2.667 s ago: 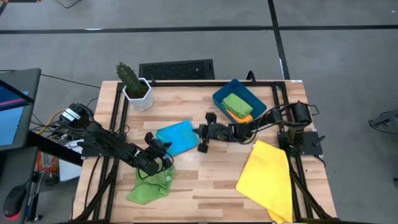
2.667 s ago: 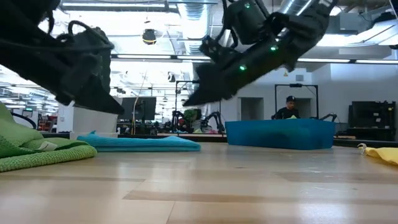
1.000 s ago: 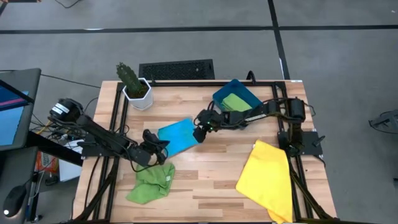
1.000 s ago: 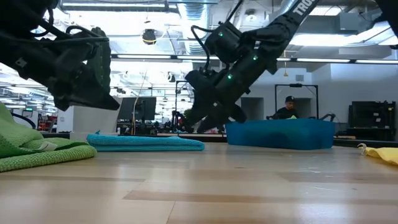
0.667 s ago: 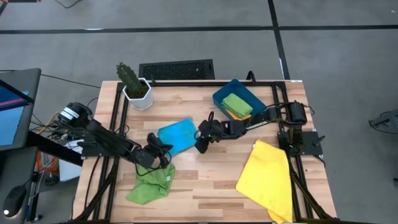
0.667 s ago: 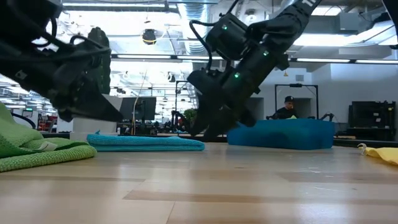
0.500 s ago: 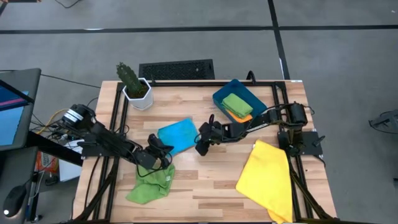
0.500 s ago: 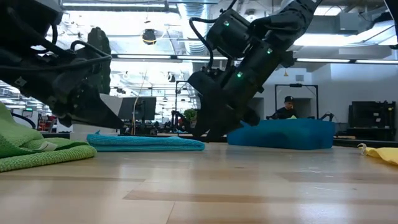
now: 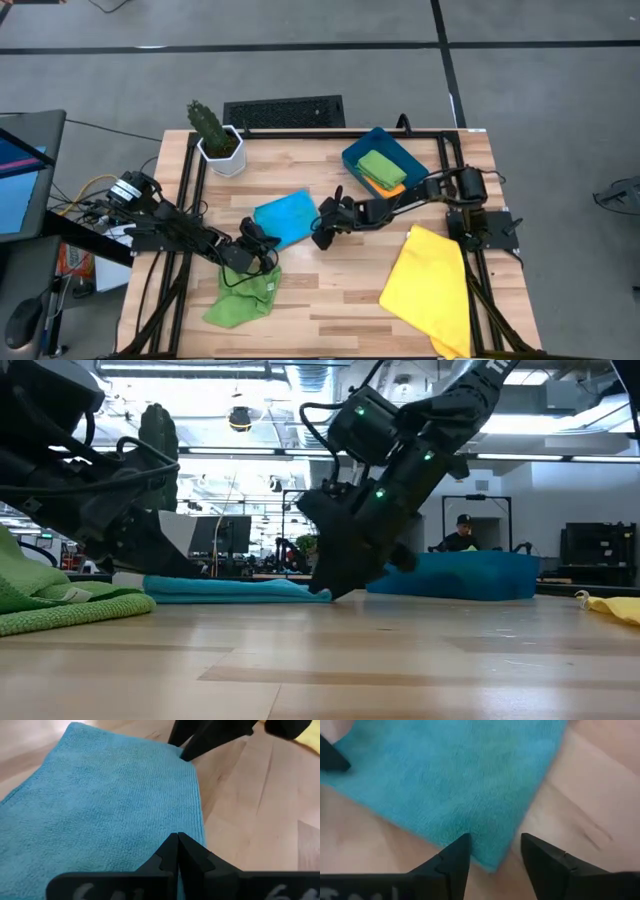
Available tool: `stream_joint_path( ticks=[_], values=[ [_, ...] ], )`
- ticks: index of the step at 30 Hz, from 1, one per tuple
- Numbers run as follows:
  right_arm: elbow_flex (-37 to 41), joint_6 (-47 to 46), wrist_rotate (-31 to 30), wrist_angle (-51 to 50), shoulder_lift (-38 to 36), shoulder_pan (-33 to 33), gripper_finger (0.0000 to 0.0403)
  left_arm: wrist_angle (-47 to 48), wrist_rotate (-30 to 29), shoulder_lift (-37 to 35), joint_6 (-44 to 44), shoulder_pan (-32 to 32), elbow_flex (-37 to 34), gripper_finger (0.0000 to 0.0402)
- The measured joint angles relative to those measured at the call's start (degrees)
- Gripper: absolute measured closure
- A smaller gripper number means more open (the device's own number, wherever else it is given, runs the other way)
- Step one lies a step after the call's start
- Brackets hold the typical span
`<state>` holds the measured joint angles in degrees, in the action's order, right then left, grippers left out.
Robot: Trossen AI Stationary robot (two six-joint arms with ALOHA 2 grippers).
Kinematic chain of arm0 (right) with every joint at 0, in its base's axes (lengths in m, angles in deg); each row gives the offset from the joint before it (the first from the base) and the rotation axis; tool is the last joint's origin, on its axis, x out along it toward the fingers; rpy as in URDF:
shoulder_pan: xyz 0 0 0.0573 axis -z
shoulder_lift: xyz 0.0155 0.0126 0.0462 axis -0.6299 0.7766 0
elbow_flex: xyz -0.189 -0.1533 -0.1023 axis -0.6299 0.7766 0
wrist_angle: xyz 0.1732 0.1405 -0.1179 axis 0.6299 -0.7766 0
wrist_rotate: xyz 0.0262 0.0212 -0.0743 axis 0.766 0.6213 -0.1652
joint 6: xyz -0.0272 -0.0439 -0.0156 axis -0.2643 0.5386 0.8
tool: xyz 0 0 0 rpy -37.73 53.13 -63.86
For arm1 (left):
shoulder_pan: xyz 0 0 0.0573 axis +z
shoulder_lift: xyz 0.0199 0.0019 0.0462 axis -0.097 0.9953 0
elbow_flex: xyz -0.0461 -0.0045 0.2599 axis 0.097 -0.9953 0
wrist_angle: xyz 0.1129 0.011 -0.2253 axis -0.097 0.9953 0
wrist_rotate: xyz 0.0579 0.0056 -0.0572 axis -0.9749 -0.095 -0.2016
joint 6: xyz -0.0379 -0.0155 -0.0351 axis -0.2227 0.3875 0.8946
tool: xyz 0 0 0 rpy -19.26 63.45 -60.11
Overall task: Fold microfiber towels
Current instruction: Fold the blue microfiber towel
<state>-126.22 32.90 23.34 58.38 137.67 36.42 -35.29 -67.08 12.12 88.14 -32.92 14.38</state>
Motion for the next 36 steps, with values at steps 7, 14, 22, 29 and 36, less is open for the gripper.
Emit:
stream_joint_path(
  ticks=[7, 14, 22, 29, 36],
  values=[
    [0.12, -2.19, 0.38, -1.86, -0.9, 0.12, 0.0246, 0.16, 0.74, 0.0, 0.0, 0.0, 0.0, 0.0401],
    [0.37, 0.67, 1.2, -1.76, -2.52, 0.03, 0.0382, 0.2, 0.74, -0.02, -0.02, 0.0, 0.0, 0.0401],
    [-1.51, 3.52, 1.1, 0.65, -2.52, 0.17, 0.0375, 0.17, 0.73, -0.02, -0.03, 0.02, 0.0, 0.0401],
    [-6.67, 10.16, 0.98, 1.83, -2.31, -1.1, 0.0395, 0.16, 0.72, -0.04, -0.04, 0.0, 0.0, 0.0401],
    [-8.95, 12.15, 1.79, 3.14, -1.07, -2.17, 0.0382, 0.18, 0.69, -0.04, -0.09, 0.02, 0.0, 0.0401]
  ],
)
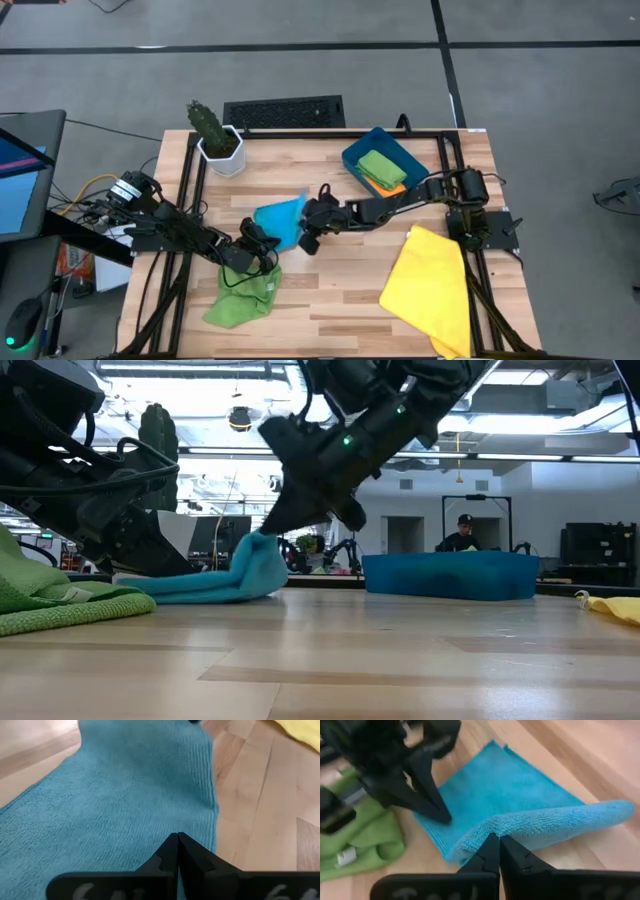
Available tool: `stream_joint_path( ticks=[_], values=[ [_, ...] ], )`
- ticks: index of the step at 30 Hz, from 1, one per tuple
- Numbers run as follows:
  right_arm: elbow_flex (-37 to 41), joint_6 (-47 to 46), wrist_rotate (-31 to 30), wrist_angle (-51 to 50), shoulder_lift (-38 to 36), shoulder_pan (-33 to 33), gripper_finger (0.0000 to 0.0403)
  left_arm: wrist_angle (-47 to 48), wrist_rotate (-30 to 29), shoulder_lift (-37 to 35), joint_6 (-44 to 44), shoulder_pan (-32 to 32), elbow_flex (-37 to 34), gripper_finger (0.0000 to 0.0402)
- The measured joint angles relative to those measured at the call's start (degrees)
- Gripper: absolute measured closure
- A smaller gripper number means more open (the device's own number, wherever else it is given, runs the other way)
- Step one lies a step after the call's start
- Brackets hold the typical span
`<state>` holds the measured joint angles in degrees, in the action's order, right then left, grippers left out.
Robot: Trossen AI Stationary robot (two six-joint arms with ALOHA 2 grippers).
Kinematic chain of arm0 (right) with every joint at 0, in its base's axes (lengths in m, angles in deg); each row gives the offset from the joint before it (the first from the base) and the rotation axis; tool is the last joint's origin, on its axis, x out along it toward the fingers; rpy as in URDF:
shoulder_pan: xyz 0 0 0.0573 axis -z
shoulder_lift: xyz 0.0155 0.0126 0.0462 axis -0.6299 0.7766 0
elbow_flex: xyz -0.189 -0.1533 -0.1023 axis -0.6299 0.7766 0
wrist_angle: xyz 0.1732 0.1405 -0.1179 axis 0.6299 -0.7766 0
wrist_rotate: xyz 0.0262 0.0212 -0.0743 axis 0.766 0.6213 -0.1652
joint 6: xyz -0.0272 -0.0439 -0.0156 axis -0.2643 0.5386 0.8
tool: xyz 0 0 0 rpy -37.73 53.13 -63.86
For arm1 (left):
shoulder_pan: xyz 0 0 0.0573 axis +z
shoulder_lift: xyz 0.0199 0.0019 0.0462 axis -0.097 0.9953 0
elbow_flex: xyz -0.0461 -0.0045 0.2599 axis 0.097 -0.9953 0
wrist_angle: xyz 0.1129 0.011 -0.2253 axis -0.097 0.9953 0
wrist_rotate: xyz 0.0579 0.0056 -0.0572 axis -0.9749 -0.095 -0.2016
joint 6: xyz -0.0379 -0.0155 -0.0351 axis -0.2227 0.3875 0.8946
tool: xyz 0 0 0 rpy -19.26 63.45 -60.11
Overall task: Fold microfiber towels
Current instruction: Fold the blue microfiber towel
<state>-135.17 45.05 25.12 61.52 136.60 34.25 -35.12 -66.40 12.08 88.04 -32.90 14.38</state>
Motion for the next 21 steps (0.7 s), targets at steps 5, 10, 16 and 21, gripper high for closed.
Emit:
stream_joint_path(
  ticks=[5, 10, 16, 21],
  values=[
    [-0.78, 1.36, 0.1, 2.02, -0.18, -0.46, 0.0387, 0.0, -0.01, 0.0, -0.13, 0.0, 0.0, 0.0401],
    [-0.69, 1.39, 0.09, 1.64, -0.07, -0.37, 0.0383, -0.11, 0.9, -2.43, -4.82, -0.21, 0.53, 0.0401],
    [-0.69, 2.28, 0.1, 0.51, -0.07, -0.38, 0.0384, 4.13, 2.77, -8.7, -9.34, -1.62, 2.56, 0.0402],
    [-0.67, 2.78, 0.1, 0.81, -0.07, -0.14, 0.0382, 6.11, 3.04, -5.93, -9.02, 1.67, 2.41, 0.0401]
  ],
)
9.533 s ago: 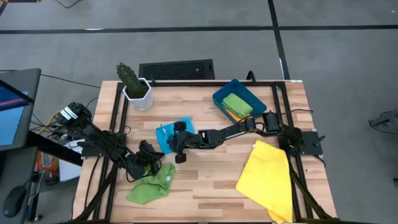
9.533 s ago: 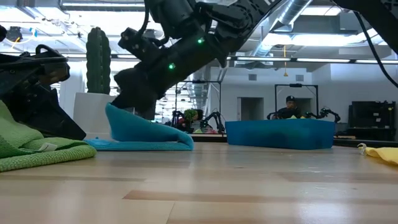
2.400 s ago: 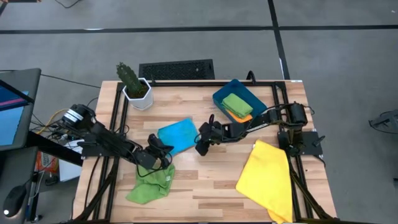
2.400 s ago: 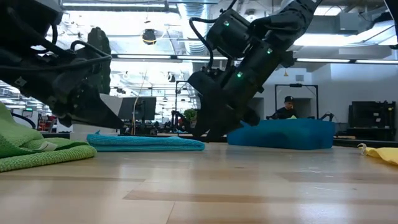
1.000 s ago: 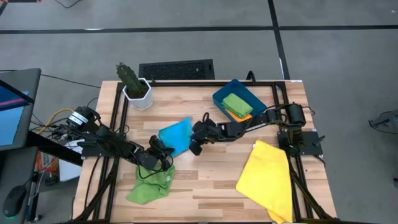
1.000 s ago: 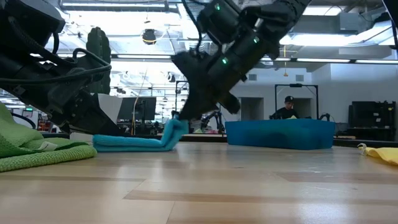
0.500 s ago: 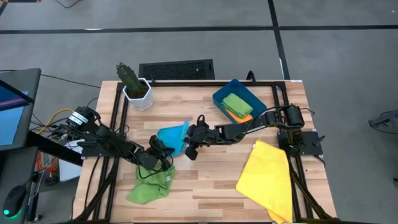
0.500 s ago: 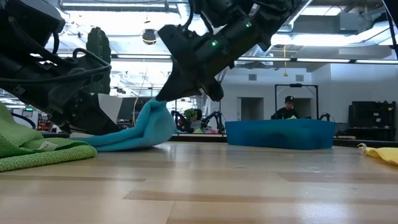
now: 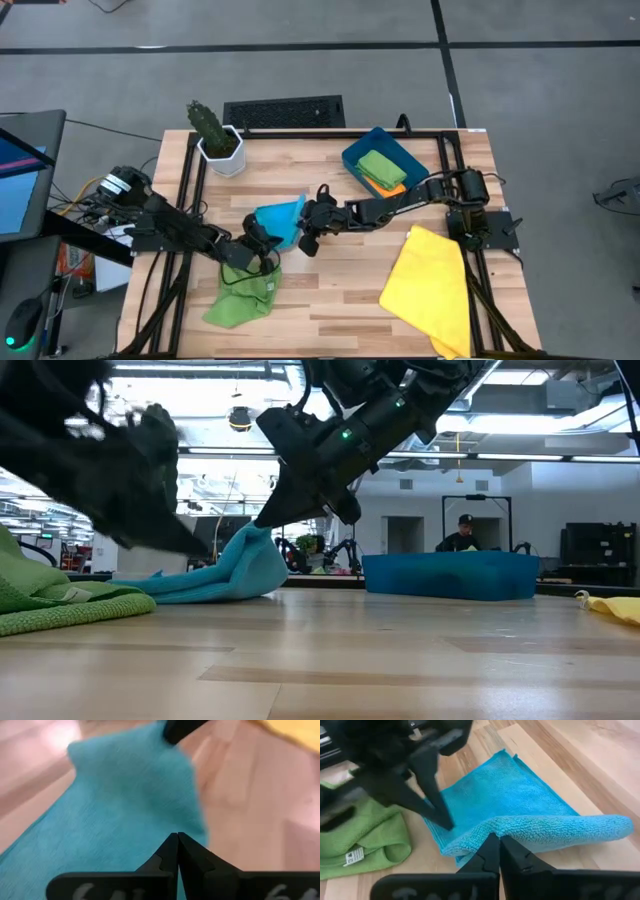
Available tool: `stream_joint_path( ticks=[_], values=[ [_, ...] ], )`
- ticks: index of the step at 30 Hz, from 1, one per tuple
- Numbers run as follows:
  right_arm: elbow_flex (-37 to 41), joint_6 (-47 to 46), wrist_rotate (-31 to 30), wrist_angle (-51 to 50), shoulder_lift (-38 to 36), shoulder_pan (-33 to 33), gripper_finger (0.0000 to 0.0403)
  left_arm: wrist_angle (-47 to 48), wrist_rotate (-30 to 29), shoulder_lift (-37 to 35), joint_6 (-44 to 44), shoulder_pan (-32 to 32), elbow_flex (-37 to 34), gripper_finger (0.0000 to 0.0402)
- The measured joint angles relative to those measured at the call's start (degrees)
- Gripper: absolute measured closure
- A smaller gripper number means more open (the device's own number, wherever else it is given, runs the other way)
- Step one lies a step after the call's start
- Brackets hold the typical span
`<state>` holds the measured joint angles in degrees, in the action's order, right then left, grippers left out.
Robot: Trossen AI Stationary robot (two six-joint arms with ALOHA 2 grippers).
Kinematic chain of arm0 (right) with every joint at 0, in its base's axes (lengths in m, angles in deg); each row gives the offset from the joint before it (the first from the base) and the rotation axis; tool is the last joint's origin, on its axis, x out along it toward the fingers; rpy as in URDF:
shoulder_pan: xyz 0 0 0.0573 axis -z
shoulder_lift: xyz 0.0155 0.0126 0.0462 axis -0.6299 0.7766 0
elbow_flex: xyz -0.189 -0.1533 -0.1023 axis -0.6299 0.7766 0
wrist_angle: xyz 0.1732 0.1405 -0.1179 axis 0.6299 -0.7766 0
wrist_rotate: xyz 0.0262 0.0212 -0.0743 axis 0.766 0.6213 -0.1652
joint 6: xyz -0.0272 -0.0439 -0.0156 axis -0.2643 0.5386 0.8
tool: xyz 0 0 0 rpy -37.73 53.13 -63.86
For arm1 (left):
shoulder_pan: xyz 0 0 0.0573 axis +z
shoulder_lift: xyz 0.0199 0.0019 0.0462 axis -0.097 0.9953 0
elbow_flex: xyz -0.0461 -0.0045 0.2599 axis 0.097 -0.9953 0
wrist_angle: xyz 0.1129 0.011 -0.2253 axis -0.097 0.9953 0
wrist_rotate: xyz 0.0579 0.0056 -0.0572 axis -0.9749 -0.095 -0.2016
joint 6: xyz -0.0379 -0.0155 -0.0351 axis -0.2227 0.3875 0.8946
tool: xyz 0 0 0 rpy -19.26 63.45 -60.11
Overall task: Fold microfiber towels
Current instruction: Fold the blue microfiber towel
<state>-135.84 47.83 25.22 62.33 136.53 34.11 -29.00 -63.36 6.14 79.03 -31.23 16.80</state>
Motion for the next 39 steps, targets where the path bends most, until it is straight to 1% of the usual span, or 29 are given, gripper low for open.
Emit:
stream_joint_path(
  ticks=[7, 11, 14, 21, 28, 30, 32, 34, 36, 39],
  values=[
    [0.0, 0.86, 0.04, -0.31, 0.0, 0.18, 0.0383, -6.65, 5.74, 8.19, -0.39, 2.69, 0.49, 0.0401],
    [0.02, 0.98, 0.22, 0.25, 0.0, 0.18, 0.0383, -8.38, 5.92, 11.77, -1.68, 3.78, 2.04, 0.0401],
    [0.02, 1.46, 0.35, 1.18, 0.0, -0.15, 0.0381, -8.47, 5.96, 13.13, -3.29, 4.5, 3.38, 0.0401],
    [0.02, 3.96, 2.14, 4.04, 0.0, -0.87, 0.0385, -8.71, 7.14, 13.47, -6.11, 5.49, 4.67, 0.0401],
    [0.02, 4.02, 3.1, 5.52, 0.08, -1.07, 0.0381, -9.11, 7.23, 13.47, -6.15, 5.56, 4.65, 0.0402],
    [-0.17, 4.0, 3.69, 8.15, 1.67, -1.06, 0.0382, -9.11, 7.25, 13.45, -6.23, 5.56, 4.67, 0.0401],
    [0.28, 4.0, 5.17, 7.7, 2.52, -1.04, 0.0384, -9.25, 7.38, 13.45, -6.39, 5.56, 4.66, 0.0401],
    [-1.07, 3.98, 5.64, 10.41, 4.73, -1.07, 0.0384, -9.28, 7.4, 13.45, -6.39, 5.56, 4.71, 0.0401],
    [-0.98, 4.0, 6.33, 8.72, 5.01, -0.94, 0.0381, -9.33, 7.4, 13.45, -6.38, 5.56, 4.74, 0.0401],
    [-3.29, 4.7, 7.65, 10.22, 6.6, -0.92, 0.0378, -9.4, 7.38, 13.45, -6.55, 5.56, 4.84, 0.0401]
  ],
)
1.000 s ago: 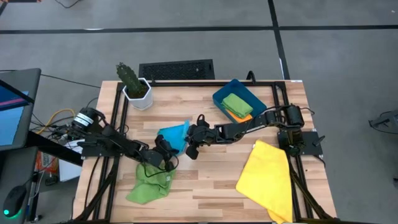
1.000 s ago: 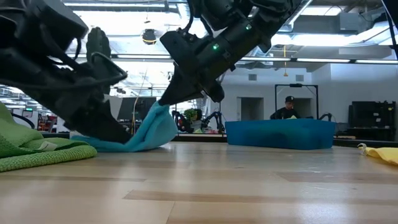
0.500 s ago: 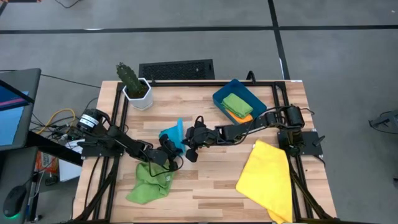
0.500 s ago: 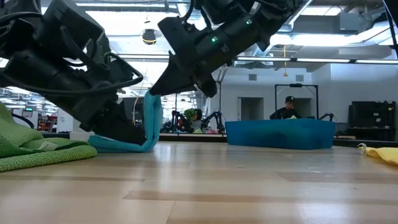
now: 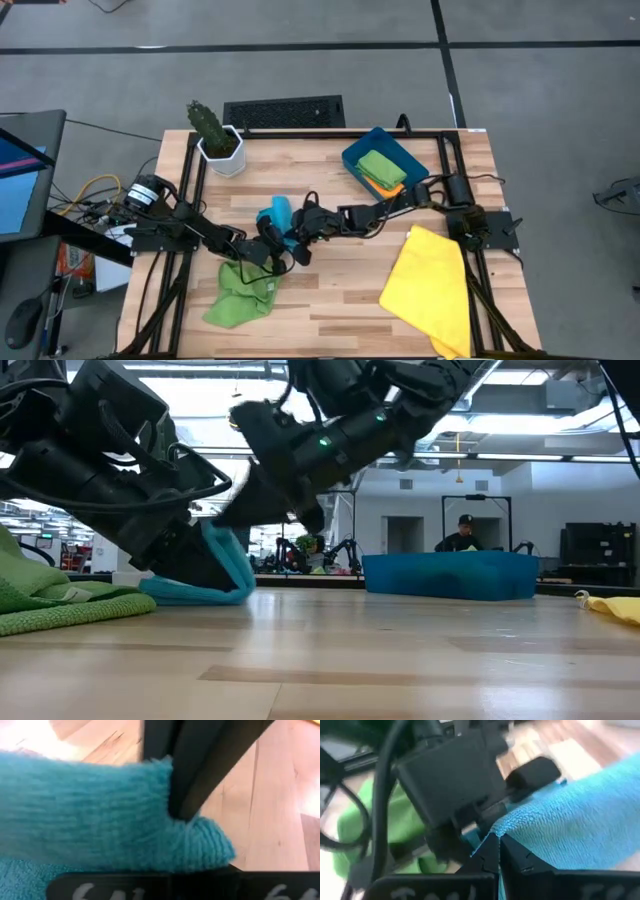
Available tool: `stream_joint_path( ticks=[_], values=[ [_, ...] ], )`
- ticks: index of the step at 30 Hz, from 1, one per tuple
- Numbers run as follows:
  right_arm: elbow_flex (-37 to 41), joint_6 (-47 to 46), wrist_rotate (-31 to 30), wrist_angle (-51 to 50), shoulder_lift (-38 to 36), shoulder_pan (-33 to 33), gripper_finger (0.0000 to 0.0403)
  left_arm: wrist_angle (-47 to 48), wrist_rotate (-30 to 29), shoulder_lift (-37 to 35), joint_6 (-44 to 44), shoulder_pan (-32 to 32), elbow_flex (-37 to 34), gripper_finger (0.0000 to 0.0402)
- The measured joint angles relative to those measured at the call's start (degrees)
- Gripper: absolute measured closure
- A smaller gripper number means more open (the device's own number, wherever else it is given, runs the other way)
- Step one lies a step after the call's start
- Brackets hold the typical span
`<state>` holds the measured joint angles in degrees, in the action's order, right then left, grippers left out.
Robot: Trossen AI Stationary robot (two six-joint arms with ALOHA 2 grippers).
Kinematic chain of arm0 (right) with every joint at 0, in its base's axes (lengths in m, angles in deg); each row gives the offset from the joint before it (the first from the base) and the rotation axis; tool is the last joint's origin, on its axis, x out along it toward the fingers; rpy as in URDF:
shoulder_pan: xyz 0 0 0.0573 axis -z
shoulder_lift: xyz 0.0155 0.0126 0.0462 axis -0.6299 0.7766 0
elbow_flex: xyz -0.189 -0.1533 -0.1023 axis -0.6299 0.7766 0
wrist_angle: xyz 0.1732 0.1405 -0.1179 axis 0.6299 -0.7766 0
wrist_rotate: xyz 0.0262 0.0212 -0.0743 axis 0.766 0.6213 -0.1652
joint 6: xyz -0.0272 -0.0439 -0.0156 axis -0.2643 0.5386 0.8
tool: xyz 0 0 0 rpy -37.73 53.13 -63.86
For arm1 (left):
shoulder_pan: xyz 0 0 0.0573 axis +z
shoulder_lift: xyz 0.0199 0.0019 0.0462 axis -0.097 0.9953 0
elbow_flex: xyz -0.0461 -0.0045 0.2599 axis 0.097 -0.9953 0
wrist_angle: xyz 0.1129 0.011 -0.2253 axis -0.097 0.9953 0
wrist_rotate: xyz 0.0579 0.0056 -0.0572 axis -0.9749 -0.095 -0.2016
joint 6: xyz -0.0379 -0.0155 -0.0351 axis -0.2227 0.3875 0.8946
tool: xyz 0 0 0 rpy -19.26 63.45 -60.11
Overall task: Fold microfiber towels
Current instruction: Fold the blue microfiber towel
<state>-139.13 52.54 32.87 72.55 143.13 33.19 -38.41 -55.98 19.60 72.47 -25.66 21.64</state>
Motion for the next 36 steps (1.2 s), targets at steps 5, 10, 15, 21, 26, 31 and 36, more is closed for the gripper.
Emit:
stream_joint_path(
  ticks=[5, 10, 15, 21, 26, 31, 36],
  values=[
    [-1.09, 1.19, 0.94, -0.17, 0.7, -0.14, 0.0382, 0.07, 0.86, -0.23, -0.03, -0.02, 0.06, 0.0401],
    [-0.92, 1.22, 1.12, -0.93, 0.52, 0.22, 0.0381, 7.27, 6.33, -6.41, -0.3, -0.15, 0.56, 0.0402],
    [-0.92, 1.31, 0.96, -1.78, 0.52, 0.73, 0.0379, 29.25, 6.19, -18.24, 0.8, -0.88, 3.57, 0.0401],
    [-0.92, 1.35, 0.96, -1.99, 0.52, 0.71, 0.0381, 41.25, -3.43, -26.35, 10.75, -5.2, -1.11, 0.0401],
    [-0.92, 1.35, 0.97, -1.49, 0.52, 0.71, 0.0378, 27.36, -4.73, -24.54, 12.71, -5.9, -7.98, 0.0401],
    [-0.92, 1.66, 1.58, 0.81, 0.51, 0.63, 0.0382, 21.82, -3.07, -19.68, 12.78, -5.84, -8.98, 0.0401],
    [-0.92, 2.73, 2.02, 1.79, 0.5, -0.09, 0.038, 15.56, -3.1, -12.97, 12.88, -5.56, -8.89, 0.0402]
  ],
)
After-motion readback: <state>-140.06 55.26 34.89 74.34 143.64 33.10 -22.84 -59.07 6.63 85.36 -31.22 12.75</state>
